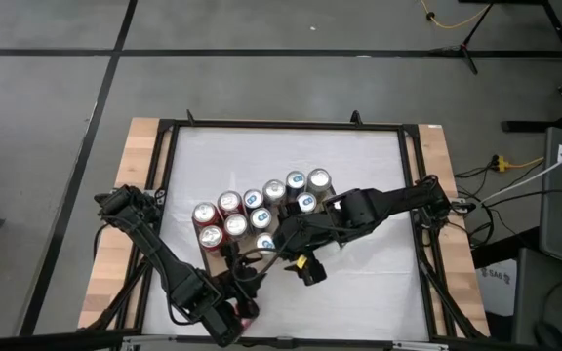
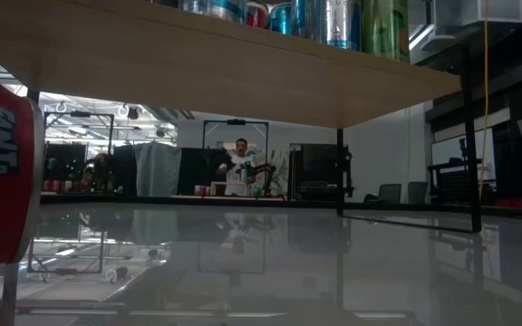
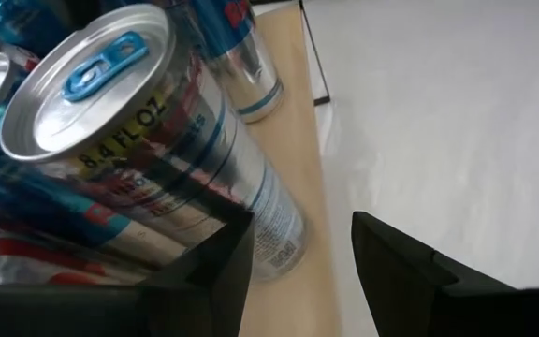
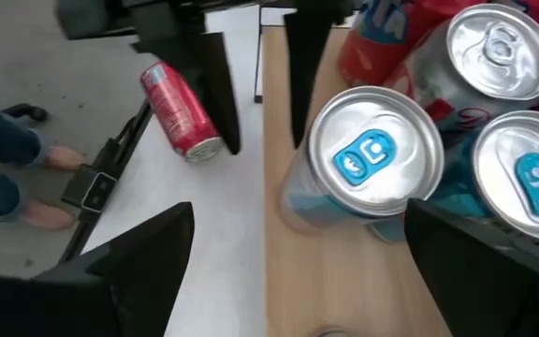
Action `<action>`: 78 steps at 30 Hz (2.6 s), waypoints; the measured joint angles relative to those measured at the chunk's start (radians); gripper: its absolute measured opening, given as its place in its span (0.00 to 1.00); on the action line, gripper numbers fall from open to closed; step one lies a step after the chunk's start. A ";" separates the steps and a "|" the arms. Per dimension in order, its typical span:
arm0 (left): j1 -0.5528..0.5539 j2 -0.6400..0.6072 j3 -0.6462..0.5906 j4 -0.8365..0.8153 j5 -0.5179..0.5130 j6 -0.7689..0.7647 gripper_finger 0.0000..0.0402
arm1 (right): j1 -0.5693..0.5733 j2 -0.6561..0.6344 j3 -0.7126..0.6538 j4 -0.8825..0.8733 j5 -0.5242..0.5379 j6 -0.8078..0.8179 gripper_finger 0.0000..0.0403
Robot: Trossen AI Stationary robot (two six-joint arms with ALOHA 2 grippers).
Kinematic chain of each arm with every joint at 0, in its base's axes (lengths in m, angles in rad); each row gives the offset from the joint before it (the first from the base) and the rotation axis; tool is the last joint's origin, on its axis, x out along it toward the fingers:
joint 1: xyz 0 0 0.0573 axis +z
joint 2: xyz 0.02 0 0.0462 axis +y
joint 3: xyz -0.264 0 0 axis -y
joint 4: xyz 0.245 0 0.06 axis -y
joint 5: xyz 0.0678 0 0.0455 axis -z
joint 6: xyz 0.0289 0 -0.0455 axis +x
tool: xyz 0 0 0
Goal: Place canned beverage on shelf
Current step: Put the blue soda can on the shelf aligned with the other blue soda can
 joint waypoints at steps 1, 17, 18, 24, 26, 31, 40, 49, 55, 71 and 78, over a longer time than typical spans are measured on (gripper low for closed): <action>0.000 0.000 0.000 -0.011 0.000 0.000 0.43 | 0.000 0.000 0.000 -0.001 -0.004 0.000 0.92; -0.012 0.000 0.000 -0.070 -0.010 -0.024 0.43 | 0.002 0.003 0.006 -0.072 0.017 0.009 0.92; -0.017 0.000 0.000 -0.070 -0.010 -0.030 0.43 | 0.002 0.003 0.007 -0.082 0.034 0.009 0.92; -0.041 0.000 0.000 -0.037 -0.009 -0.035 0.43 | 0.000 0.003 0.008 -0.101 0.128 0.008 0.92; -0.042 0.000 0.000 -0.021 -0.008 -0.035 0.43 | -0.004 0.003 0.008 -0.095 0.134 0.008 0.92; -0.028 0.000 0.000 0.041 -0.008 -0.034 0.43 | -0.013 0.003 0.006 -0.064 0.135 0.008 0.92; 0.016 0.000 0.000 0.034 -0.005 0.000 0.43 | -0.014 0.024 0.006 -0.019 0.103 0.000 0.92; 0.019 0.000 0.000 0.002 -0.002 0.104 0.43 | -0.012 0.022 0.006 -0.047 0.064 0.000 0.92; 0.016 0.000 0.000 -0.044 -0.001 0.104 0.43 | -0.012 0.020 0.007 -0.105 -0.014 0.000 0.92; -0.010 0.000 0.000 0.034 0.002 0.102 0.43 | -0.012 0.014 0.009 -0.119 0.021 0.000 0.92; -0.020 0.000 0.000 0.066 0.003 0.102 0.43 | -0.013 0.004 0.010 -0.116 0.146 0.000 0.92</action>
